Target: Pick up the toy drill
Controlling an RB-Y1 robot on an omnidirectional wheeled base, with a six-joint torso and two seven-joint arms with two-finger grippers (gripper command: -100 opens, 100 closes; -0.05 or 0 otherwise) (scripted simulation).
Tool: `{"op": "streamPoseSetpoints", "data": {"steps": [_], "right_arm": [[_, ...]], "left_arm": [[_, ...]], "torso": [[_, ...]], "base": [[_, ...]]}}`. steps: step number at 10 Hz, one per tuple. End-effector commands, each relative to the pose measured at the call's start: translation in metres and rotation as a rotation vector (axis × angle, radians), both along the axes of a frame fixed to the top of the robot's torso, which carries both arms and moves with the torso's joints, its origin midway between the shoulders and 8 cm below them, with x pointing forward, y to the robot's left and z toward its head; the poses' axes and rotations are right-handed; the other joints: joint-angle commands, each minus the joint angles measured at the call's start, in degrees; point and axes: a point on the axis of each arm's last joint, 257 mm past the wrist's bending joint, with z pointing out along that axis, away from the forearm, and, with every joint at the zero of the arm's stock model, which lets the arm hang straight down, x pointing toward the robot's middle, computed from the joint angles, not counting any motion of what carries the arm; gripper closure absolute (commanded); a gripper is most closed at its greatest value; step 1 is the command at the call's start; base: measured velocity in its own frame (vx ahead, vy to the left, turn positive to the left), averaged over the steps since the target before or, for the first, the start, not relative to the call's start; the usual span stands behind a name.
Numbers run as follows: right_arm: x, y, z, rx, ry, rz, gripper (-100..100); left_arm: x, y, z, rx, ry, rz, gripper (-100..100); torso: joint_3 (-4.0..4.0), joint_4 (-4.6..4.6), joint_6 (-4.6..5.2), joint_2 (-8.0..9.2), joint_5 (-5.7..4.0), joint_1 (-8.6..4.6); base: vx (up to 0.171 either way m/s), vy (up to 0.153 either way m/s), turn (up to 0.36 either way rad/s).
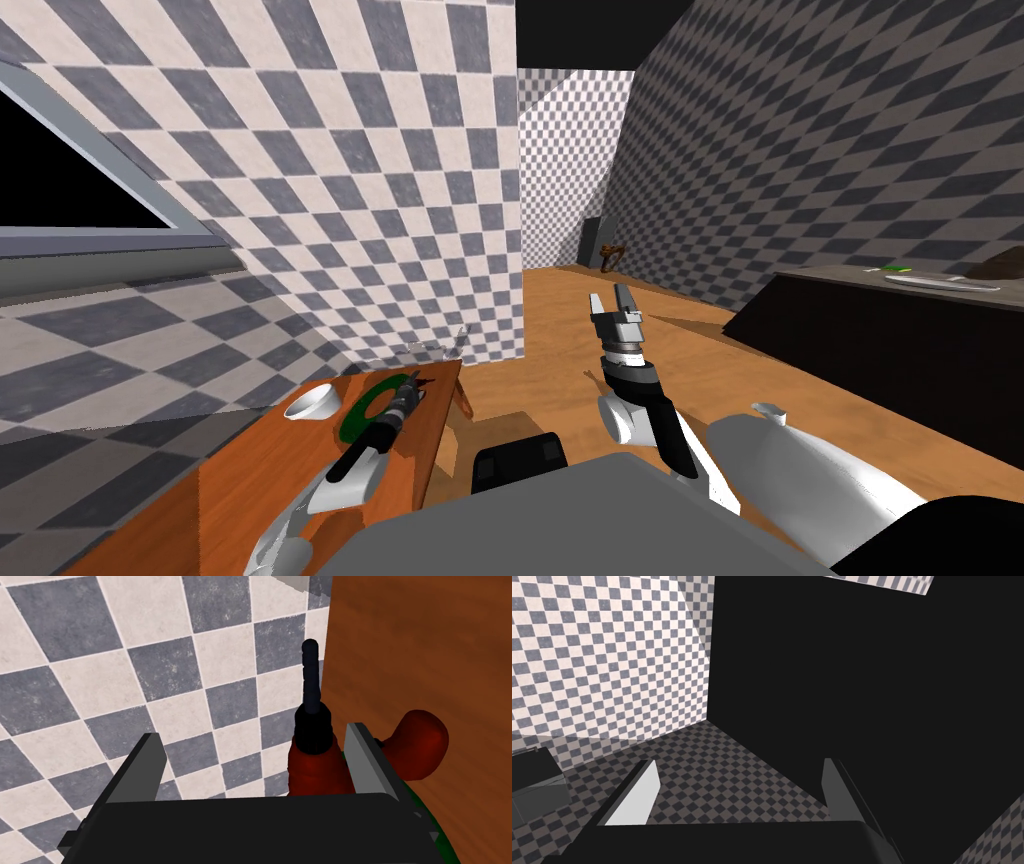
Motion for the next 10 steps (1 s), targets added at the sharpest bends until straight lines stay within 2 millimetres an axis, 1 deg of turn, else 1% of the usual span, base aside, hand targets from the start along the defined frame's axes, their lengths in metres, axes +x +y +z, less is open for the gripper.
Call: {"op": "streamPoseSetpoints", "data": {"steps": [1, 6, 7, 8, 9, 10], "right_arm": [[0.000, 0.000, 0.000, 0.000, 0.000, 0.000, 0], [0.000, 0.000, 0.000, 0.000, 0.000, 0.000, 0], [0.000, 0.000, 0.000, 0.000, 0.000, 0.000, 0], [0.000, 0.000, 0.000, 0.000, 0.000, 0.000, 0], [0.000, 0.000, 0.000, 0.000, 0.000, 0.000, 0], [0.000, 0.000, 0.000, 0.000, 0.000, 0.000, 0]], "left_arm": [[-0.005, 0.013, -0.014, 0.007, 0.051, 0.011, -100], [-0.016, 0.044, -0.039, 0.029, 0.157, 0.040, -100], [-0.014, 0.040, -0.036, 0.026, 0.142, 0.035, -100], [-0.014, 0.041, -0.036, 0.026, 0.145, 0.037, 0], [-0.011, 0.040, -0.041, 0.027, 0.143, 0.046, -100], [-0.009, 0.039, -0.044, 0.027, 0.143, 0.053, -100]], "torso": [[0.00, 0.00, 0.00, 0.00, 0.00, 0.00], [-0.05, -0.02, -0.01, -0.09, -0.01, -0.05], [-0.05, -0.02, -0.01, -0.09, -0.01, -0.06], [-0.05, -0.02, -0.03, -0.08, -0.01, -0.10], [-0.04, -0.02, -0.02, -0.07, -0.02, -0.14], [-0.09, -0.03, 0.00, -0.16, -0.01, -0.08]], "base": [[-0.012, 0.032, -0.111], [0.004, 0.027, -0.077], [0.002, 0.013, -0.016], [0.000, 0.000, 0.000], [0.029, 0.025, -0.059], [0.048, 0.040, -0.090]]}}
